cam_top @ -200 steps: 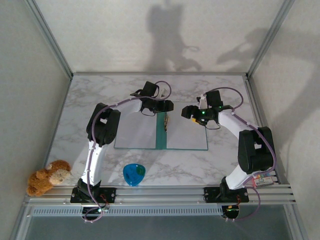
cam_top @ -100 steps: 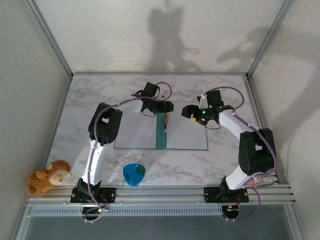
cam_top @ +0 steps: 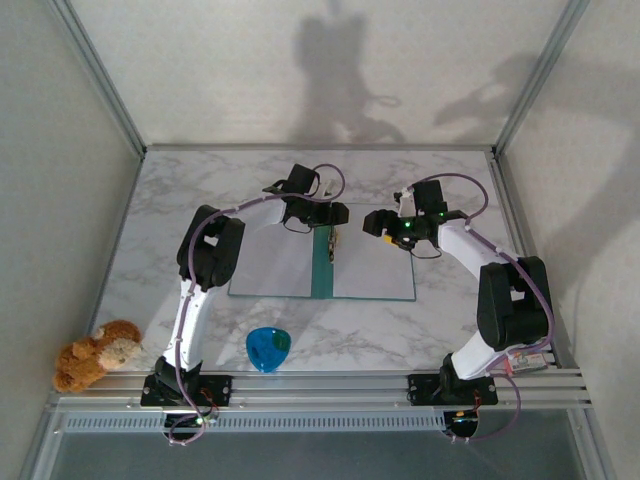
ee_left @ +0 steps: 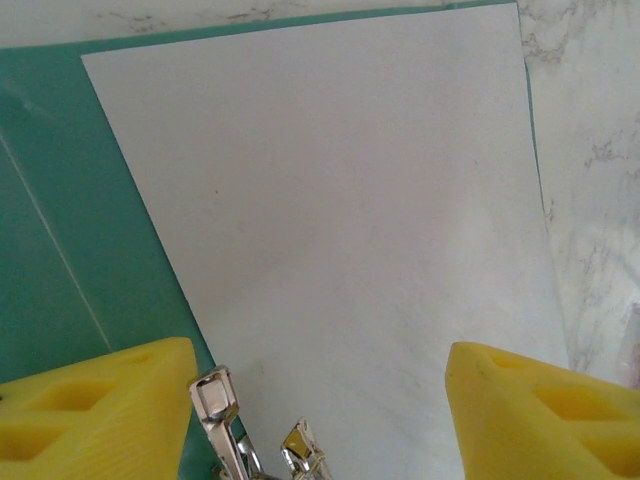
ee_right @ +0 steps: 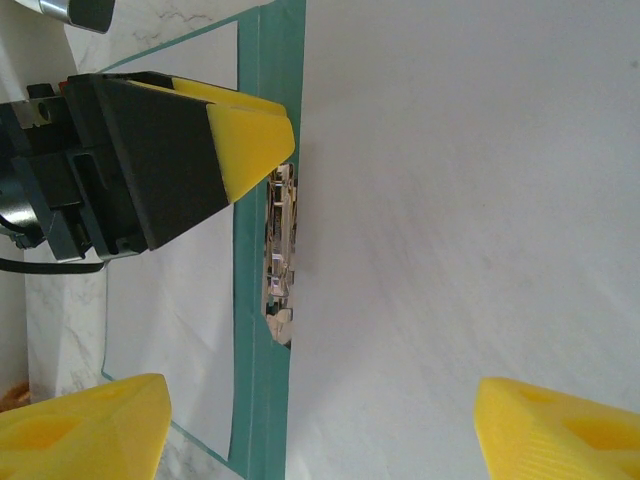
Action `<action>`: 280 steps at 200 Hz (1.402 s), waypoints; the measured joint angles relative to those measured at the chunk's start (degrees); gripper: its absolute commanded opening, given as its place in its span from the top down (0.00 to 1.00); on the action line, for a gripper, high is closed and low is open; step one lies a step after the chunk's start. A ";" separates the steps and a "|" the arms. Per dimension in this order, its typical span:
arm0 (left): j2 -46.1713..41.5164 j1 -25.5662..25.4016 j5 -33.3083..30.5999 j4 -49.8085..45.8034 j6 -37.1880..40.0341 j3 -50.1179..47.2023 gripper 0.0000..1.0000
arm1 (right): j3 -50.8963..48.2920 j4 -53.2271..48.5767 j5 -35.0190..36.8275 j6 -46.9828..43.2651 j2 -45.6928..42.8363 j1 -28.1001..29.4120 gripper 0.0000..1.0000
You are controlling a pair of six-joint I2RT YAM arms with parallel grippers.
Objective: Put the files into the folder
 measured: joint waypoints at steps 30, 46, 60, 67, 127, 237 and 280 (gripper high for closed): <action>-0.02 0.00 0.50 -0.02 0.24 0.00 0.33 | 0.00 -0.02 -0.07 0.00 0.00 0.00 0.20; -0.09 0.00 0.90 0.00 0.24 -0.04 0.33 | 0.00 0.00 -0.39 0.00 0.00 0.00 0.20; -0.57 0.00 0.98 0.11 0.24 -0.57 0.33 | 0.00 0.00 -0.66 0.04 0.00 0.00 0.20; -1.01 0.00 0.98 0.13 0.22 -1.05 0.33 | 0.00 0.00 -0.81 0.17 0.00 0.00 0.20; -8.96 -0.33 1.33 3.21 -0.85 -9.14 0.33 | 0.00 -0.02 -1.07 1.07 0.00 0.00 0.20; -16.13 -2.49 -2.51 6.58 -2.25 -18.95 0.27 | -0.24 0.00 -1.46 1.33 0.00 0.00 0.20; -12.79 -2.34 -5.92 5.60 -1.55 -11.65 0.19 | -0.48 0.00 -1.46 1.31 0.00 0.00 0.20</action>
